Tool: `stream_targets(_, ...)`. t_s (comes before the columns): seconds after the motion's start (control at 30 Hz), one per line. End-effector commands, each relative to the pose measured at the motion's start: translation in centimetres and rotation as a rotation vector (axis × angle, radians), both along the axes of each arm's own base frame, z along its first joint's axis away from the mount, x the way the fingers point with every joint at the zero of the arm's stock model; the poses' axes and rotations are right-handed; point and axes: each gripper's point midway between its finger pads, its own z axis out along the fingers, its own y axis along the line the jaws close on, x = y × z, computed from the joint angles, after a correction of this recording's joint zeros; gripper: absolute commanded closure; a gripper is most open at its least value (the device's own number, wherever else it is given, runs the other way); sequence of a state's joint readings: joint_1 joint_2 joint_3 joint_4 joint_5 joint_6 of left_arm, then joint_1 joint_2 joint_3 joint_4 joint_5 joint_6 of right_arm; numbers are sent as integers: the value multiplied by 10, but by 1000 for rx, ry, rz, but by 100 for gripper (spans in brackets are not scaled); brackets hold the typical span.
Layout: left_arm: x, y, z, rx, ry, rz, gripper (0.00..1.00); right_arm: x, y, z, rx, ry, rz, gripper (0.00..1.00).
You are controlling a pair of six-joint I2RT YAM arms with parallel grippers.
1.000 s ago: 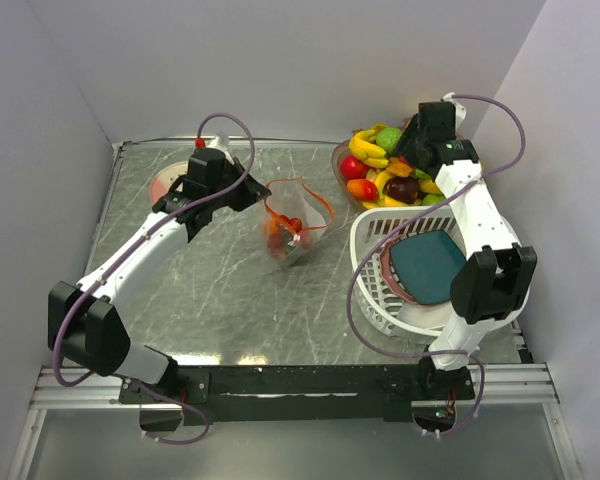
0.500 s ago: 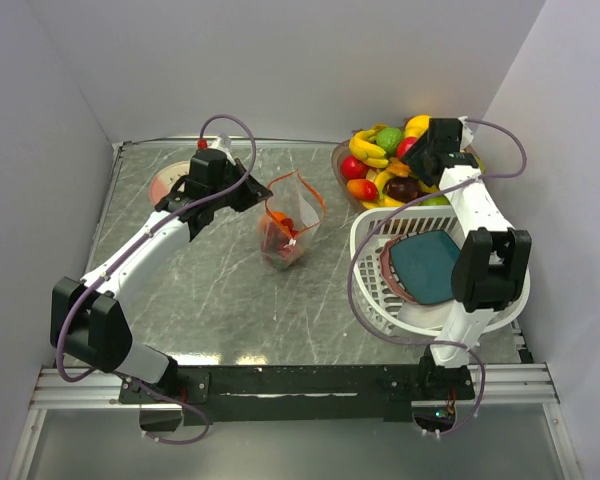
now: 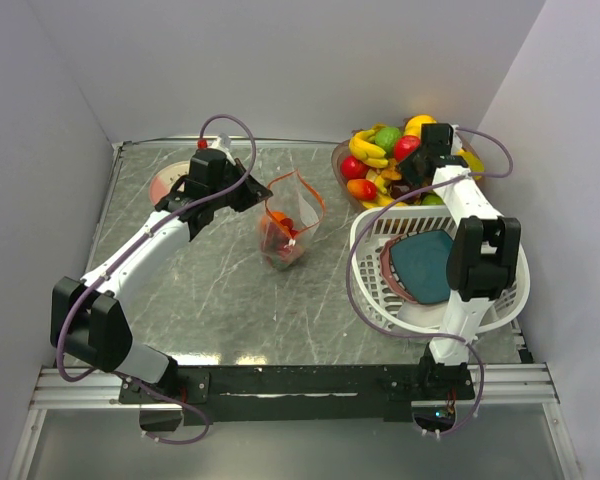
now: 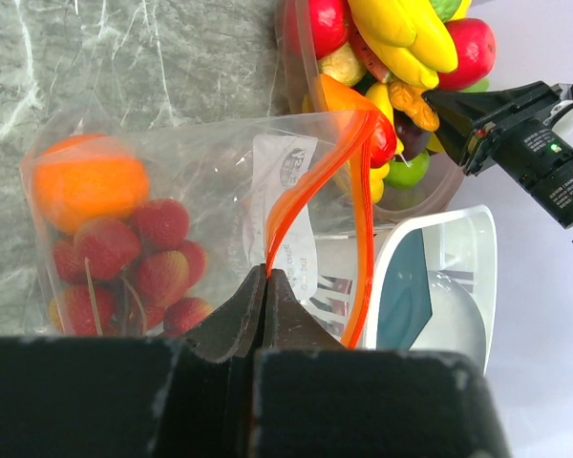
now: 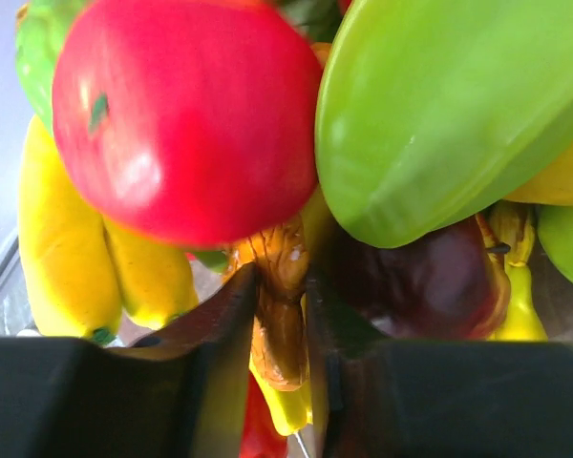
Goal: Place the food in the zip-top bag and seal the zipper
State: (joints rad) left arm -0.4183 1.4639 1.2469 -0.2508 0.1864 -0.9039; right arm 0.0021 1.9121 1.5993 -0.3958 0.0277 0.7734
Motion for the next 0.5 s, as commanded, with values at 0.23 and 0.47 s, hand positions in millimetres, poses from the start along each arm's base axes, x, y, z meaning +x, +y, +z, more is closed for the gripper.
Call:
stream_targets(0.23, 8, -6, 21, -42, -65, -16, 99, -9, 6, 29, 3, -64, 34, 85)
stream_targets(0.47, 7, -6, 18, -48, -63, -15, 99, -27, 8, 37, 5, -68, 54, 87)
